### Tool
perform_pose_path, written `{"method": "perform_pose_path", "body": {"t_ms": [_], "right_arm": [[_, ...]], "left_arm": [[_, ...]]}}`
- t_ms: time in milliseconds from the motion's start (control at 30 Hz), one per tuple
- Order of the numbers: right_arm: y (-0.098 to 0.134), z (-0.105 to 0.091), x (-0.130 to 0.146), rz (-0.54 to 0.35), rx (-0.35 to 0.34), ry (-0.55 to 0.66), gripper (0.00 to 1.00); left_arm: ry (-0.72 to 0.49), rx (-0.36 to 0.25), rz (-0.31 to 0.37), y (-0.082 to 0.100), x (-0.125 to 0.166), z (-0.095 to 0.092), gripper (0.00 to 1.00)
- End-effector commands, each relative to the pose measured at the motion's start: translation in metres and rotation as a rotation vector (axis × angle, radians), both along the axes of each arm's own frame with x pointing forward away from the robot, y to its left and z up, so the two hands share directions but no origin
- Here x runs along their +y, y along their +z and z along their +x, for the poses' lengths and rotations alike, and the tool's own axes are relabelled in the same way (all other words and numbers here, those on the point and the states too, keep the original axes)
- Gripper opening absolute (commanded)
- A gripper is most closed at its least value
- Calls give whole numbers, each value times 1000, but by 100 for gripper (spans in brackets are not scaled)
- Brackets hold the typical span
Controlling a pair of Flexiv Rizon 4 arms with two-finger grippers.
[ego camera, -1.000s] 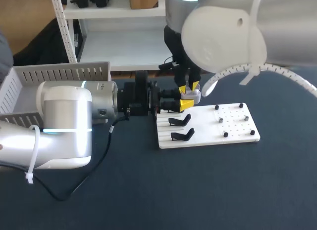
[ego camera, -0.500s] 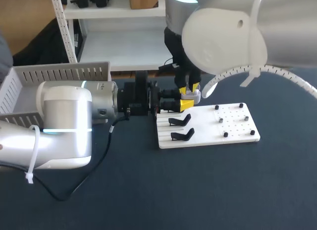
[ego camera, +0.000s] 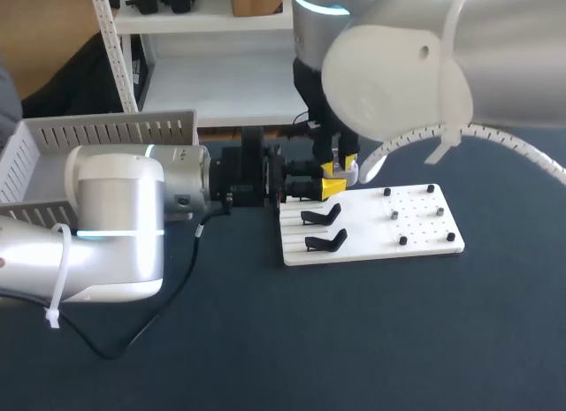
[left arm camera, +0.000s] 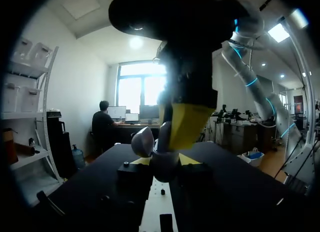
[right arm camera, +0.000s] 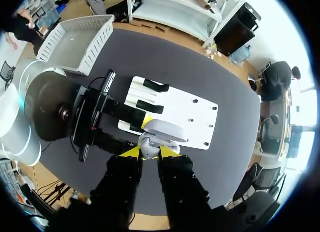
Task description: Pick up each earbud case from the left stands, insert the matching earbuds, close the lid, and place the case in the box.
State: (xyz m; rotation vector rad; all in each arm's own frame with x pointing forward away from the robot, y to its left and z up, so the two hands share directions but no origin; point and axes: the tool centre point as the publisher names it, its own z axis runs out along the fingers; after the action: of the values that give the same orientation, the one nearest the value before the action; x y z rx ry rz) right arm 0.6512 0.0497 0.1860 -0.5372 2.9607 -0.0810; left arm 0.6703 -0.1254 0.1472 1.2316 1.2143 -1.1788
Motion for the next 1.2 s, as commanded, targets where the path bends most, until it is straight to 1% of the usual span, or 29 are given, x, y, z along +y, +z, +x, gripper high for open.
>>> {"method": "perform_pose_path", "body": {"t_ms": [33, 133, 167, 200, 233, 267, 333, 500, 767, 867, 900, 967, 1033, 1200], "right_arm": [[-2, -1, 2, -8, -2, -1, 0], [-2, 0, 1, -12, -3, -4, 0], [-2, 0, 1, -13, -4, -6, 6], [-2, 0, 1, -14, -4, -6, 17], [-2, 0, 1, -15, -4, -6, 24], [-1, 0, 2, -15, -5, -6, 29], [0, -1, 2, -21, -8, -3, 33], [3, -2, 3, -26, -15, -2, 35], [6, -4, 2, -31, -20, -8, 36], [18, -4, -1, -15, -46, -20, 35], [25, -4, -2, 2, -58, -28, 36], [31, 0, -3, 18, -69, -38, 36], [36, 11, -4, 19, -84, -50, 38], [31, 45, -3, 28, -98, -77, 38]], "left_arm": [[2, -2, -3, 0, 0, 0, 0], [2, -2, -3, 0, 0, 0, 0], [2, -2, -3, 0, 0, 0, 0], [2, -2, -3, 0, 0, 0, 0], [2, -2, -3, 0, 0, 0, 0], [2, -2, -3, 0, 0, 0, 0], [2, -2, -3, 0, 0, 0, 0], [2, -2, -3, 0, 0, 0, 0], [2, -2, -3, 0, 0, 0, 0], [2, -2, -3, 0, 0, 0, 0], [2, -2, -3, 0, 0, 0, 0], [2, -2, -3, 0, 0, 0, 0], [2, -2, -3, 0, 0, 0, 0], [2, -2, -3, 0, 0, 0, 0]]}}
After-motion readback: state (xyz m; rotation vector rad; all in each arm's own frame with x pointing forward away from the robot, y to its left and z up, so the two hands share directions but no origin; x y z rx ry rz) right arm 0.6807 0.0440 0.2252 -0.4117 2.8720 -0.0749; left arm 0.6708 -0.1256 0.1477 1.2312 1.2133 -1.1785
